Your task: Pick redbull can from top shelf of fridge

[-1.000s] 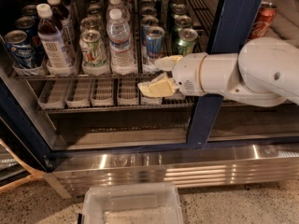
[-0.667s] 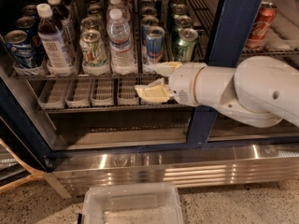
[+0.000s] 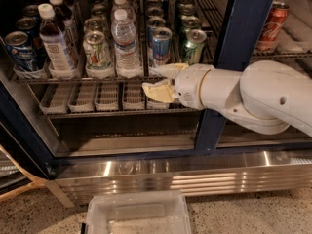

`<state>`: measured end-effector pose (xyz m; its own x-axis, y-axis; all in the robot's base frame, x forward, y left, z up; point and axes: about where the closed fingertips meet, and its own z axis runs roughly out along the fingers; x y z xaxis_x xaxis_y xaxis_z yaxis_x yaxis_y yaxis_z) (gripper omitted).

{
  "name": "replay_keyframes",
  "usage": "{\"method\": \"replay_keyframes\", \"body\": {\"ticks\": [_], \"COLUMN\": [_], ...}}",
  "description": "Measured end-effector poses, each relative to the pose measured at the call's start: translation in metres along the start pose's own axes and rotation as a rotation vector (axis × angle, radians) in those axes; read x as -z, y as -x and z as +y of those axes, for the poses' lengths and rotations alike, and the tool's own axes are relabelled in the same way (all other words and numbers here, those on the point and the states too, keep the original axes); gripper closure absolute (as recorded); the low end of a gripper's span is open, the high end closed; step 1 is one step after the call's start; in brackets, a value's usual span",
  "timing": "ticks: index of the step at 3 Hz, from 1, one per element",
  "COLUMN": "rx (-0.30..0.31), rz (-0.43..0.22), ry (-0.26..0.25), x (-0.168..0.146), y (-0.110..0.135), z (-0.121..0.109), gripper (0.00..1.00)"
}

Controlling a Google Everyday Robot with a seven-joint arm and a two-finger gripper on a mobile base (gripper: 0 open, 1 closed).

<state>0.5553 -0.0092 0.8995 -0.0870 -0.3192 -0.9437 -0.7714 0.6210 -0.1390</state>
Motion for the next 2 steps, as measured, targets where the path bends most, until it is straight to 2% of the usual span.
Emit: {"method": "replay_keyframes", "body": {"ticks": [1, 2], "rx": [0.013, 0.1], "rz": [0.019, 0.052], "ry": [-0.083, -0.199], "x": [0.001, 0.003], "y": [-0.012, -0.02], "z": [-0.006, 0.006], "gripper": [0.52, 0.57]}}
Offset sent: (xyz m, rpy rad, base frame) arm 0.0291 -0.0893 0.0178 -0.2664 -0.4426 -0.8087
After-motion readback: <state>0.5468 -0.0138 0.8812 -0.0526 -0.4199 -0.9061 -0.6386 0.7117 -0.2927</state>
